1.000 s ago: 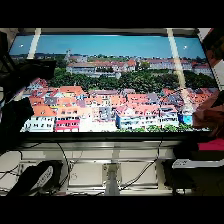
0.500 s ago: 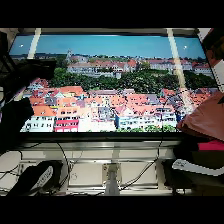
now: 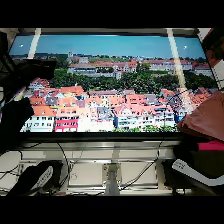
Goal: Fold the clothes and pants, and hang the long-sleeved shirts on hangers.
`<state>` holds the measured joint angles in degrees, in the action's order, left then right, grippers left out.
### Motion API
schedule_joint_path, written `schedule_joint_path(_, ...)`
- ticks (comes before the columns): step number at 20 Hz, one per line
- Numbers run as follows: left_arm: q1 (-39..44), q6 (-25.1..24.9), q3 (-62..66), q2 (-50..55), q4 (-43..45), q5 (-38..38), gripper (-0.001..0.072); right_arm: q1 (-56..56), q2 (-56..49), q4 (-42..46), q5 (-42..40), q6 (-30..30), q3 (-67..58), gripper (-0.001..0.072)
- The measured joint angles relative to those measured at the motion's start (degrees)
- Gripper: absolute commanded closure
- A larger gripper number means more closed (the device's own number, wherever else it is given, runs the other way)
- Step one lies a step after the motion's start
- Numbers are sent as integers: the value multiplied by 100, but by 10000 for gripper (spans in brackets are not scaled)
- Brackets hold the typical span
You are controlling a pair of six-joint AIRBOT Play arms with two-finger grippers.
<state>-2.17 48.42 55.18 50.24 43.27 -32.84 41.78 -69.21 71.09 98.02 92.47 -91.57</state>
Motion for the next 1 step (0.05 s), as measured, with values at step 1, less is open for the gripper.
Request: schedule_joint_path(1, 0, 0, 0, 0, 0, 2, 361, 0, 70, -271, -70, 13, 0, 17)
